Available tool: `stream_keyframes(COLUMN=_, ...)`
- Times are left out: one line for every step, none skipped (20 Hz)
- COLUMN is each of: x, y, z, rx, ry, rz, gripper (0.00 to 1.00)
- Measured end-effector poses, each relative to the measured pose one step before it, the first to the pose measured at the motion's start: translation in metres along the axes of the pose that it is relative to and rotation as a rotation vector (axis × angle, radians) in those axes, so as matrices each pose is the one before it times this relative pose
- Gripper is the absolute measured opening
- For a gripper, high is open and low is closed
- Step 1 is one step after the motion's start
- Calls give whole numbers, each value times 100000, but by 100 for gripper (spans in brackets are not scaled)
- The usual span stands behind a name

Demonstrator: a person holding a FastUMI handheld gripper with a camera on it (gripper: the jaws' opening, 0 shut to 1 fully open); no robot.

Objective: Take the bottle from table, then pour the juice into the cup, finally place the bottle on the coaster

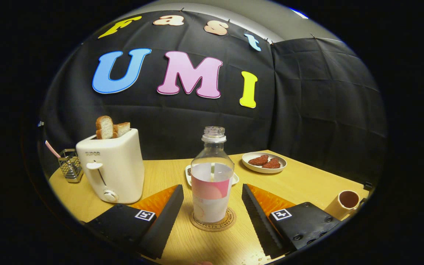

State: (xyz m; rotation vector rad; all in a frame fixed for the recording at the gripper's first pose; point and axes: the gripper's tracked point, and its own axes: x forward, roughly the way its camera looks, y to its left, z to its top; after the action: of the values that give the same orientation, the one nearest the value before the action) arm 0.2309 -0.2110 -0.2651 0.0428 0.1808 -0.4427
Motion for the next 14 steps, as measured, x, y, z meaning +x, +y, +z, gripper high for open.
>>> stream_keyframes(x=-898, y=-46, z=509, rx=-25, ry=-352, rz=1278, gripper=98)
stream_keyframes(x=-969, y=28, z=833, rx=158, ry=-921, rz=2094, gripper=98)
stream_keyframes(x=-1033, y=-82, z=829, rx=-60, ry=-877, rz=1466, gripper=98)
stream_keyframes(x=-1028, y=-275, z=898, rx=-667, ry=-1299, rz=1529, gripper=98)
stream_keyframes(x=-921, y=-184, z=949, rx=-256, ry=-1018, rz=1844, gripper=98)
stream_keyframes(x=-904, y=-233, z=897, rx=443, ry=-1007, rz=1860, gripper=98)
stream_keyframes(x=-918, y=-189, z=670, rx=589, ry=-810, rz=1498, gripper=97)
stream_keyframes(x=-714, y=-160, z=786, rx=417, ry=-255, rz=1524, gripper=97)
stream_keyframes(x=-761, y=-38, z=490, rx=548, ry=793, rz=1989, gripper=97)
stream_keyframes(x=-763, y=120, z=498, rx=-362, ry=476, rz=2149, gripper=97)
stream_keyframes(x=-762, y=-22, z=694, rx=-1125, ry=33, rz=1788, gripper=97)
stream_keyframes(x=-803, y=38, z=870, rx=-1222, ry=-269, rz=1912, gripper=97)
stream_keyframes(x=-671, y=106, z=700, rx=-541, ry=8, rz=2273, gripper=97)
stream_keyframes(x=-681, y=405, z=513, rx=-71, ry=91, rz=2662, gripper=97)
